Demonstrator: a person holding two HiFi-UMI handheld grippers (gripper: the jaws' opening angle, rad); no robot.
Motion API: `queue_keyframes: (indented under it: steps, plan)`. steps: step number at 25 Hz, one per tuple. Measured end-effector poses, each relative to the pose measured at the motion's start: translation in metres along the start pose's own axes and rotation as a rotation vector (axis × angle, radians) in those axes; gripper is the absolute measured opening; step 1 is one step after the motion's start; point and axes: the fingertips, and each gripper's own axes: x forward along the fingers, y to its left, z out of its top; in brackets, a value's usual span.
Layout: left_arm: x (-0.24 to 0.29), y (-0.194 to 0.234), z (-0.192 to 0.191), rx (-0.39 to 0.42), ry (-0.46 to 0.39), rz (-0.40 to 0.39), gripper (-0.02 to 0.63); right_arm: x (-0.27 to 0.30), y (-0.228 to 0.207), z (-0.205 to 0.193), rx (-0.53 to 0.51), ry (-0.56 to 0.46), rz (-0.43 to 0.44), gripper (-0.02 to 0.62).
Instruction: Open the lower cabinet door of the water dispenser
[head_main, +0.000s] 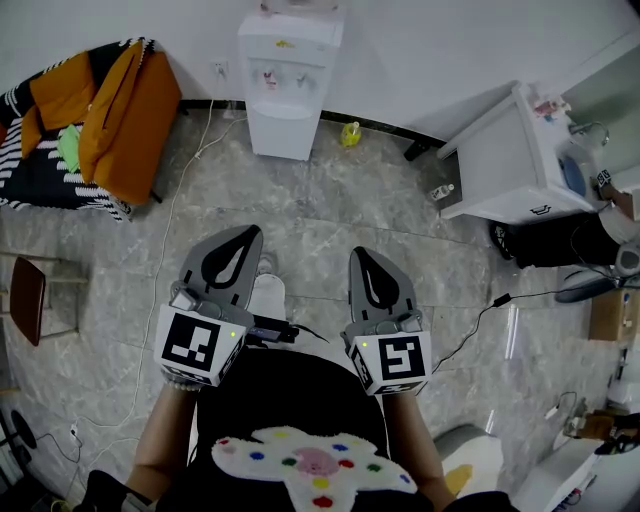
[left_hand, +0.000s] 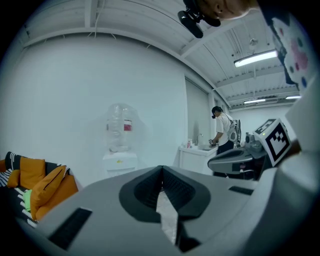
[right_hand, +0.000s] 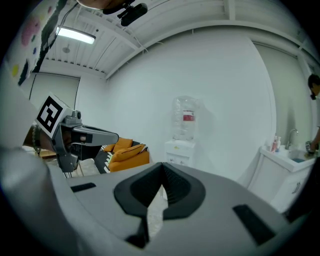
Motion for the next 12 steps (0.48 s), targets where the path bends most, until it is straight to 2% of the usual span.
queue_keyframes:
  steps: [12]
  plan:
    - [0.067, 0.063, 0.015, -0.008, 0.019, -0.043, 0.012, 0.080, -0.023, 0.022, 0.025, 0.039, -0.038, 0.003]
